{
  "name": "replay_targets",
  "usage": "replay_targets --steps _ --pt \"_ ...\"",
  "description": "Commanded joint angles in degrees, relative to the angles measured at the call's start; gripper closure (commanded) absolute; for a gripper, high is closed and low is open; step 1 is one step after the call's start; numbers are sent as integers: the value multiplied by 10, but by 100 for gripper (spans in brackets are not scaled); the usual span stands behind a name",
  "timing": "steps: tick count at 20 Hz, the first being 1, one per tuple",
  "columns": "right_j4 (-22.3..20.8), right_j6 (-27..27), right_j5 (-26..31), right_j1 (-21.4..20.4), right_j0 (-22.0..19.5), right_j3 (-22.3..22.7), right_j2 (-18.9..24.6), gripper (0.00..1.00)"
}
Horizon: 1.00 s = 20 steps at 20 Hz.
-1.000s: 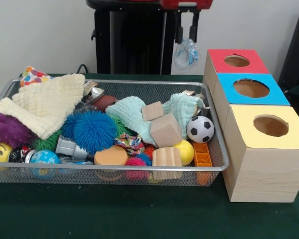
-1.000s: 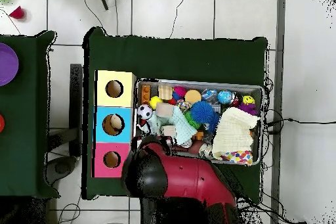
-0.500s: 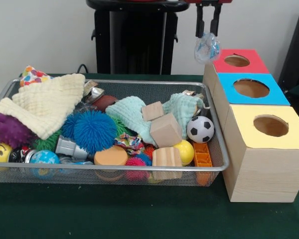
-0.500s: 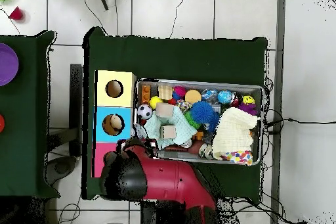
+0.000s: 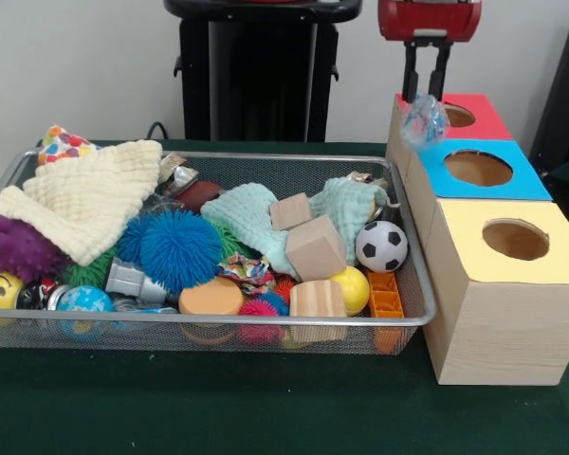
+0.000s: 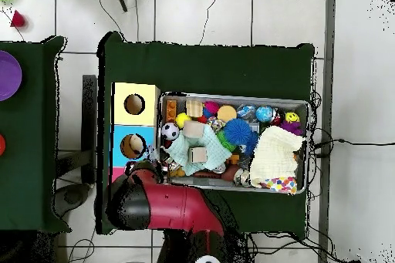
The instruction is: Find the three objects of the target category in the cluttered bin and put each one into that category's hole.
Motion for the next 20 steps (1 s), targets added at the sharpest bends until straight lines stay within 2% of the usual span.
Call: replay_targets --steps 1,9,14,20 --pt "52 178 -16 52 28 -56 -37 100" --pt "76 206 35 73 79 -115 -80 100" --pt "89 212 36 92 91 -135 -87 100" --pt "113 233 38 119 127 -166 -114 100"
